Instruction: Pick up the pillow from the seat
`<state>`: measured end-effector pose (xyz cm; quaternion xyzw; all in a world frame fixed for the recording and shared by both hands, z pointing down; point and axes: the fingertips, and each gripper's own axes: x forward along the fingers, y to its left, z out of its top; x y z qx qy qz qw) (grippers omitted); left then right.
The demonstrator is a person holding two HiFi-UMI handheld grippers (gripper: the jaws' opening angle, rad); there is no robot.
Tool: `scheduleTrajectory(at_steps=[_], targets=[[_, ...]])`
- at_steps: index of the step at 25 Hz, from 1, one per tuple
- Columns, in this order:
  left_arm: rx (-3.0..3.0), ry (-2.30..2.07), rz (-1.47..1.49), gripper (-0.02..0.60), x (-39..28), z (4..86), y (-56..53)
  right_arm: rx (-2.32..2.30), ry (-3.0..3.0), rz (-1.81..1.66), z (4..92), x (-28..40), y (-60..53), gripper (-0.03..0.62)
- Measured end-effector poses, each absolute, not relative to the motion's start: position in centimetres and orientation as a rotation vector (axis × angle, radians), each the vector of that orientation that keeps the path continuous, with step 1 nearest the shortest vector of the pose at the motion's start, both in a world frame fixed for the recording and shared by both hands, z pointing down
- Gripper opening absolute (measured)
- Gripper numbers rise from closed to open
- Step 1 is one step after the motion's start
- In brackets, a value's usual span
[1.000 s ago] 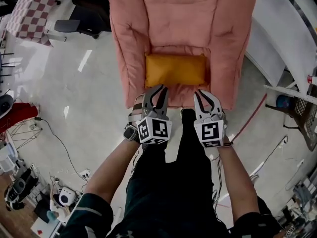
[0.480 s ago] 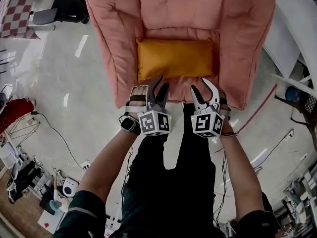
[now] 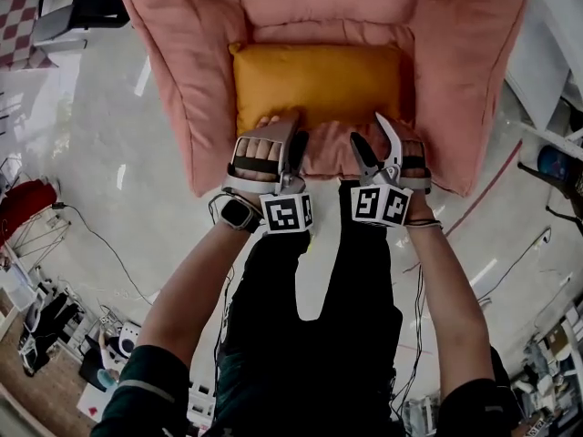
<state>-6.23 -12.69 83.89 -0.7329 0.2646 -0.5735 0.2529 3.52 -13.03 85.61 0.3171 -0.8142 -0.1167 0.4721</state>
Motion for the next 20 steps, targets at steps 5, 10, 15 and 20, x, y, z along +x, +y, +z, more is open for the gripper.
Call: scheduleTrajectory(at_steps=[5,10,15,20], targets=[[-1.926,0.699,-1.543,0.344,-5.7,86.0,-12.9,0.773,-1.946,-0.396,88.3,3.7,-13.2,0.312],[-1.822,0.686,-1.531,0.402,-5.7,86.6,-13.9,0.771,-1.915,-0.509,89.8,3.4,-13.4,0.344],[-1.776,0.719,-1.556,0.451,-6.0,87.3,-15.8,0.818,-1.887,-0.59,89.7,2.7,-14.6,0.382],[-1.807,0.738,-1.55,0.449,-5.9,88.0,-15.9,0.854,-1.882,-0.599,89.9,2.0,-16.4,0.382]])
